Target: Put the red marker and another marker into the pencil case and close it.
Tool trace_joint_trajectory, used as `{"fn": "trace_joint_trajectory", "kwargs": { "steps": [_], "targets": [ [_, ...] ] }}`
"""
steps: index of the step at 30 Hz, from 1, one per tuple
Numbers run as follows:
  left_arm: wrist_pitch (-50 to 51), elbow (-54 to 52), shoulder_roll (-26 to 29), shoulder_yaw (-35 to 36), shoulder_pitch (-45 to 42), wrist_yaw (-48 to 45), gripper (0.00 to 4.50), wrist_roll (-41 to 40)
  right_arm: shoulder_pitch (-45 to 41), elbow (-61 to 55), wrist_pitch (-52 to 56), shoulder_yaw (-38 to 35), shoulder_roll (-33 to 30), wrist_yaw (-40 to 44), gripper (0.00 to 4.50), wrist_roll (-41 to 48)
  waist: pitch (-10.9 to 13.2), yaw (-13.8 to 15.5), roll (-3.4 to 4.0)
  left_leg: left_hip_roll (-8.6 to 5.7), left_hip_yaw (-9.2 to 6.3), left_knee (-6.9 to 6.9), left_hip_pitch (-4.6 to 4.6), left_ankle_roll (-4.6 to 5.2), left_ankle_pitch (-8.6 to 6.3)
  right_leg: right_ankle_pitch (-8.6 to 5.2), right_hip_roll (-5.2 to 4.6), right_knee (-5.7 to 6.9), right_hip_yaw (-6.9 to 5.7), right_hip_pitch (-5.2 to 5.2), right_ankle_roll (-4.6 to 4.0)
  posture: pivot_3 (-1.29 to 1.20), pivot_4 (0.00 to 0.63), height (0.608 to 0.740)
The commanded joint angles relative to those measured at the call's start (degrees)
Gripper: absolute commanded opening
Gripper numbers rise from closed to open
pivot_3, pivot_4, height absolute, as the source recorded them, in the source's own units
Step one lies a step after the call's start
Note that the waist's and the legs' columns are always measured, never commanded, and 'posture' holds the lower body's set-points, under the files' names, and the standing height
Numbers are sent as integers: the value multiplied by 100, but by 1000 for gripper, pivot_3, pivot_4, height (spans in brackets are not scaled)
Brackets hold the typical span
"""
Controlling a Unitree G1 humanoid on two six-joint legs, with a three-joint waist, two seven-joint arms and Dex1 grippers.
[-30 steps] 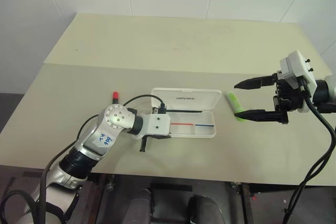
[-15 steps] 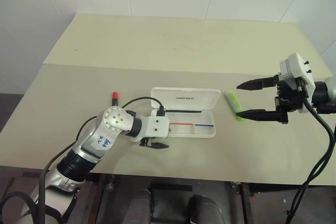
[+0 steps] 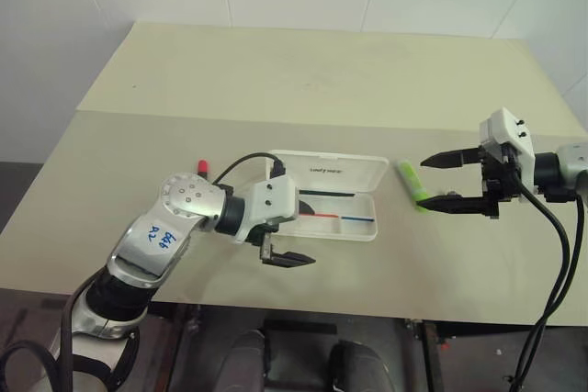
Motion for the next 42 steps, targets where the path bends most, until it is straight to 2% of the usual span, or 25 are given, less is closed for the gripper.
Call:
{"fn": "trace_joint_trajectory", "kwargs": {
  "steps": [1, 4, 7, 12, 15, 17, 19, 21, 22, 25, 28, 30, 32, 38, 42],
  "targets": [
    [229, -443, 85, 369, 6, 157, 4454, -390, -235, 265, -254, 106, 175, -226, 4500, -317, 0, -17, 0, 1, 0, 0, 1, 0, 0, 0, 1, 0, 1, 1, 0, 0, 150, 740],
    [415, -667, 210, 923, 16, 242, 4454, -815, -358, 447, -304, 167, 317, -261, 4500, -438, 3, -13, 3, 3, 0, -1, 2, -2, 1, 0, 2, 2, 1, 0, 0, 0, 150, 740],
    [694, -858, 493, 1882, -9, 347, 4454, -1337, -415, 391, -208, 24, 240, -22, 4500, -259, 9, -10, 7, 3, 1, -3, 0, -2, 1, 0, 2, 0, 2, -4, 0, 0, 150, 740],
    [986, -709, 1603, 3812, -65, 246, 4454, -2029, -776, 542, -470, -156, -214, 426, 4500, -260, 21, -23, 12, 3, 3, -2, 0, -2, 1, 0, 3, 1, 3, -9, 0, 0, 150, 740],
    [1056, -363, 2153, 4566, -127, 240, 4454, -2301, -1285, 647, -496, -226, -350, 685, 4500, -131, 24, -30, 17, 2, 11, -7, 3, -4, -3, -1, 3, -1, 10, -12, 0, 0, 150, 740],
    [1137, 97, 2492, 4771, -144, 551, 4454, -2139, -1788, 698, -442, -309, -262, 833, 4500, 71, 25, -34, 20, 4, 14, -13, 5, -6, -3, -1, 5, 1, 15, -17, 0, 0, 150, 740],
    [1029, 451, 2761, 4628, 58, 905, 4454, -1726, -2147, 687, -328, -387, -98, 893, 4500, 318, 26, -46, 22, 8, 18, -21, 10, -10, -4, -2, 11, 5, 22, -23, -2, 0, 150, 740],
    [1345, 956, 2615, 4042, 95, 1889, 4454, -1142, -2486, 305, 286, -553, 240, 938, 4500, 1099, 26, -45, 23, 8, 30, -40, 21, -11, -3, -2, 11, 4, 34, -26, -2, 0, 150, 740],
    [1526, 1193, 2374, 3785, -9, 2433, 4454, -903, -2590, 105, 548, -595, 405, 903, 4500, 1407, 25, -41, 25, 9, 32, -43, 26, -11, -3, -2, 11, 7, 38, -25, -2, 0, 150, 740],
    [1862, 1396, 1718, 3228, -130, 3324, 4454, -557, -2574, -441, 905, -553, 676, 763, 4500, 1793, 27, -2, 11, 11, 34, -46, 22, -11, 0, -2, 11, 24, 42, -35, -2, 0, 150, 740],
    [2480, 1208, 688, 3149, -350, 4365, 4454, -322, -2281, -874, 1005, -511, 730, 657, 4500, 1883, 23, 26, -52, 5, 38, -32, -31, -2, -6, 1, 7, 41, 47, -77, 4, 0, 150, 740],
    [2915, 940, -5, 3268, -419, 4956, 4454, -201, -2122, -1063, 1088, -557, 728, 562, 4500, 1957, 22, 24, -67, 5, 40, -1, -87, 5, -12, 4, 8, 42, 51, -114, 9, 0, 150, 740],
    [3315, 528, -585, 3341, -352, 5499, 4454, 35, -1961, -1214, 1094, -619, 694, 484, 4500, 1980, 25, 13, -74, 3, 45, 10, -104, 12, -17, 9, 5, 29, 52, -119, 18, 0, 150, 740],
    [4716, -564, -1441, 3371, -203, 6157, 4454, 349, -1602, -1453, 1105, -726, 600, 337, 4500, 2004, 25, -10, -74, 10, 56, -18, -86, 7, -16, 11, 11, 7, 57, -113, 23, 0, 150, 740],
    [4857, -565, -1739, 3268, -75, 6367, 4454, 527, -1590, -1431, 1015, -661, 660, 361, 4500, 1984, 24, 6, -74, 11, 61, -11, -77, 7, -16, 12, 12, 8, 64, -106, 22, 0, 150, 740]
  ]
}}
